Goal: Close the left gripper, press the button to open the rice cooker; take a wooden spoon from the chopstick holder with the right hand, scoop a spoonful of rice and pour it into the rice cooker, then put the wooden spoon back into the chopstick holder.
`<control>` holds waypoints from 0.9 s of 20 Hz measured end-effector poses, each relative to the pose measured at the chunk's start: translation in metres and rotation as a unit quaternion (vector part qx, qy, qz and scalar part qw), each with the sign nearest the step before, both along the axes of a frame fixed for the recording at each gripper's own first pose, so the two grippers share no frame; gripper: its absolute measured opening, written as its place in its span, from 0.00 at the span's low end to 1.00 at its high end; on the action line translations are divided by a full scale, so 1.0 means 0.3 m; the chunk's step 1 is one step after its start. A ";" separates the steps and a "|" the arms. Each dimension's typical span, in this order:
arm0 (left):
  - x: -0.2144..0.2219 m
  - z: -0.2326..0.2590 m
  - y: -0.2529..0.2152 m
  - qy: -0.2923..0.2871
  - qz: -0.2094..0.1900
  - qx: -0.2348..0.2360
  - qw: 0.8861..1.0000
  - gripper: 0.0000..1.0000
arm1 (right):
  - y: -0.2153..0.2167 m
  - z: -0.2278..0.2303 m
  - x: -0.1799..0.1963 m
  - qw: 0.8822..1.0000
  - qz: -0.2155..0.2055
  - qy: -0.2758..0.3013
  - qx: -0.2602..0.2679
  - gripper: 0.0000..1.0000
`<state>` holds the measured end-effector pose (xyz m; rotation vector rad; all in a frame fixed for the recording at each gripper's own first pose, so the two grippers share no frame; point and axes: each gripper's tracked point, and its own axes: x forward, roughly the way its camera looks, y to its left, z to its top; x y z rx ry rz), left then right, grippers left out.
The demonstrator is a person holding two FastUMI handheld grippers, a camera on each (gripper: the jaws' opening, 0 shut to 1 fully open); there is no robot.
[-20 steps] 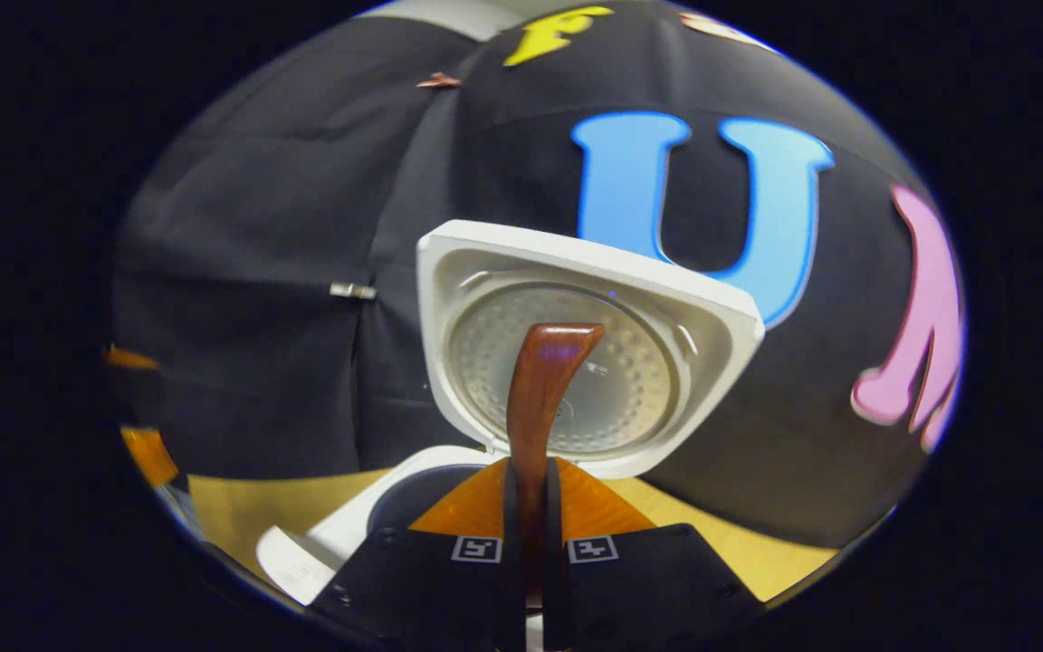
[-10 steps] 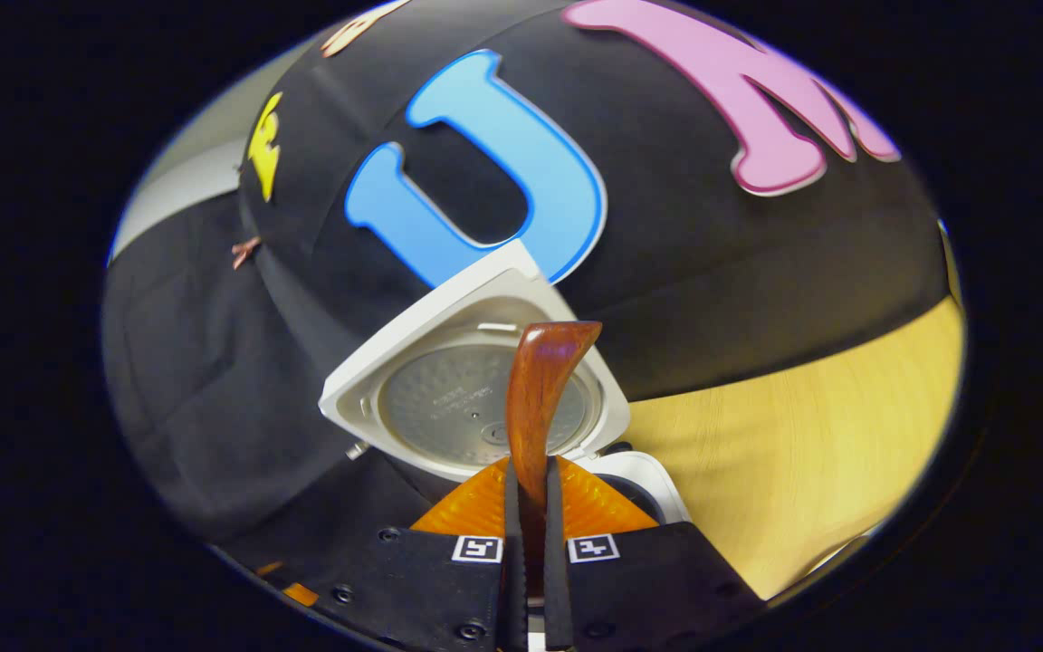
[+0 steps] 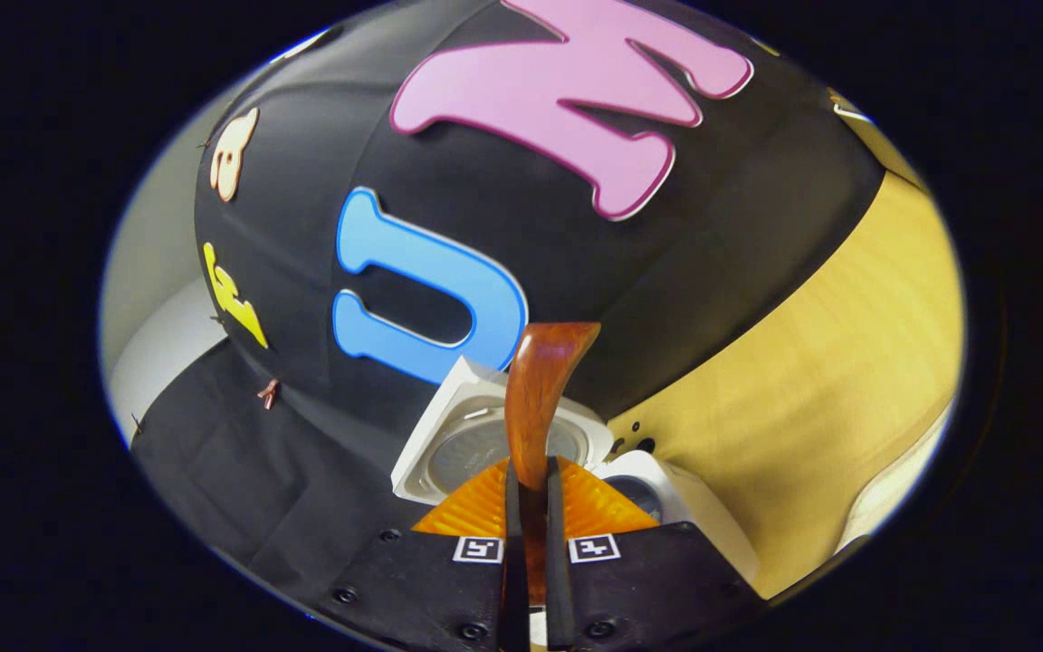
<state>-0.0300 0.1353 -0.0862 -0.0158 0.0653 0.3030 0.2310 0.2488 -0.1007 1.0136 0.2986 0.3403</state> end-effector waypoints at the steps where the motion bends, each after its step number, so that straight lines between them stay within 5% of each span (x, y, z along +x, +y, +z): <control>1: 0.011 0.008 -0.020 -0.001 -0.005 0.002 1.000 0.99 | -0.055 0.012 -0.019 1.000 -0.011 -0.004 -0.001 0.11; 8: 0.083 0.024 -0.131 0.000 -0.032 0.001 0.999 0.99 | -0.614 0.071 -0.135 0.991 -0.135 -0.025 -0.002 0.12; 18: 0.198 0.046 -0.275 0.003 -0.068 -0.007 0.998 0.99 | -1.352 -0.081 -0.322 0.956 -0.281 0.008 -0.082 0.11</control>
